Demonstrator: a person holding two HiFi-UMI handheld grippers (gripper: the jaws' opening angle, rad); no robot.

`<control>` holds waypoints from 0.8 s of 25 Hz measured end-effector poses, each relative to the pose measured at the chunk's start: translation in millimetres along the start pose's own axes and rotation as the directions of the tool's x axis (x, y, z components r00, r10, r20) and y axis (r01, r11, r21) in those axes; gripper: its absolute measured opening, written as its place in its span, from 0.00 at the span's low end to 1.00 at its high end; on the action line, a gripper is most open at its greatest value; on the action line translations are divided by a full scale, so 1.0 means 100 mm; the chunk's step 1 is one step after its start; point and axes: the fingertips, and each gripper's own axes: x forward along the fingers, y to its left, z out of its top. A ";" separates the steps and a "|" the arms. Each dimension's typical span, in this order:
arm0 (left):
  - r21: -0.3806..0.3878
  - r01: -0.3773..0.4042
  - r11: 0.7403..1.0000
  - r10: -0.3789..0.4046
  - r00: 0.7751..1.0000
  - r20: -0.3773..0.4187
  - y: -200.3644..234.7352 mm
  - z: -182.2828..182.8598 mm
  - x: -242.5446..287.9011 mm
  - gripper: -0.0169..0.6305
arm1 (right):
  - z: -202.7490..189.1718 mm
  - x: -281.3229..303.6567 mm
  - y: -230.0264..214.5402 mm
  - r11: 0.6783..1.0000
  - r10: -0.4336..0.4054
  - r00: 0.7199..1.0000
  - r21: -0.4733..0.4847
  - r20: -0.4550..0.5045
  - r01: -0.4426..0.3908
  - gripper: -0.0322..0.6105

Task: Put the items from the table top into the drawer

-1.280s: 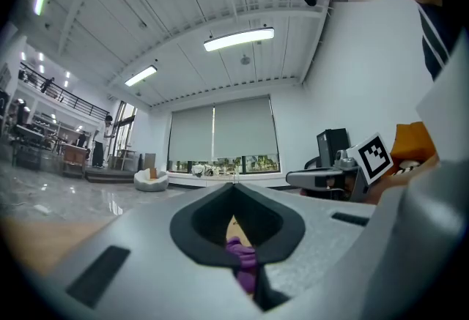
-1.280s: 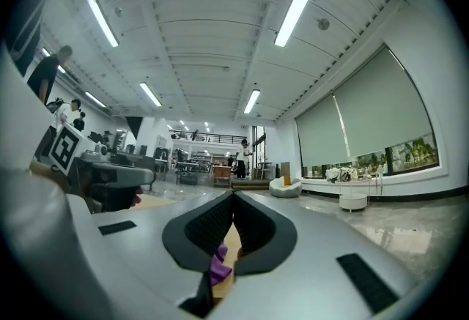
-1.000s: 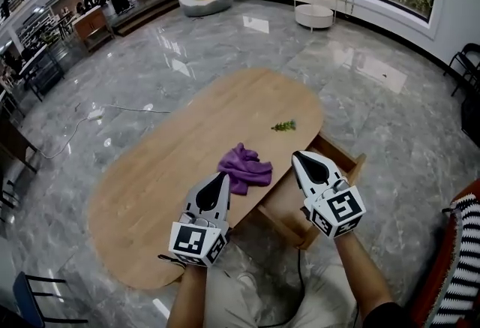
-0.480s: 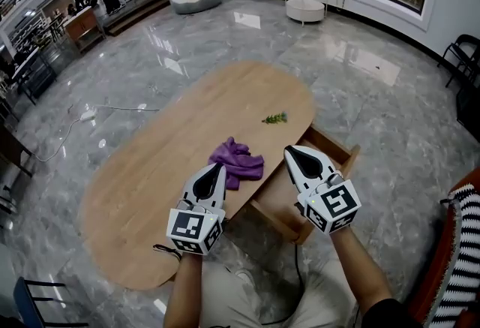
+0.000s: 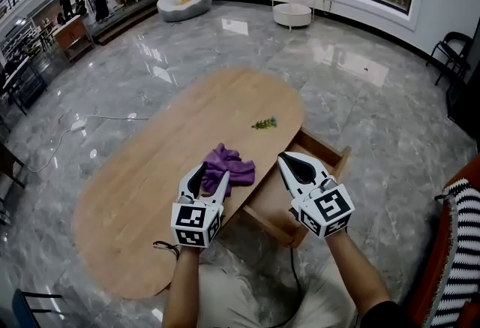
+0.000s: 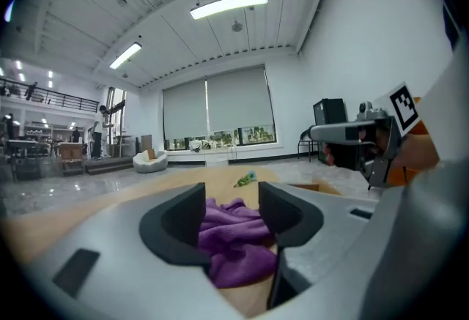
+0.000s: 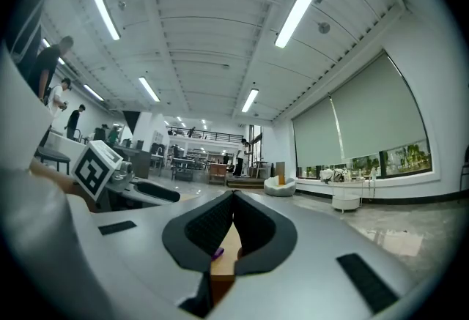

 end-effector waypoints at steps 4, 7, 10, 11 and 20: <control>0.021 -0.018 1.000 0.019 0.998 -0.063 0.06 -0.13 0.11 0.49 | -0.03 -0.02 0.00 1.000 -0.005 1.000 -0.005 -0.008 0.005 0.07; 0.005 -0.022 1.000 0.022 0.996 -0.086 0.09 -0.16 0.18 0.54 | -0.08 -0.02 -0.01 1.000 -0.010 1.000 -0.007 -0.015 0.010 0.07; 0.010 -0.016 1.000 0.017 0.989 -0.147 0.10 -0.24 0.24 0.56 | -0.12 -0.03 -0.01 1.000 -0.014 1.000 -0.005 -0.021 0.014 0.07; 0.011 -0.012 1.000 0.014 0.985 -0.172 0.11 -0.27 0.26 0.57 | -0.12 -0.04 -0.01 1.000 -0.016 1.000 -0.006 -0.022 0.016 0.07; -0.014 0.036 0.999 -0.039 0.936 -0.351 0.08 -0.53 0.38 0.57 | -0.13 -0.04 -0.04 1.000 -0.017 1.000 -0.002 -0.023 0.017 0.07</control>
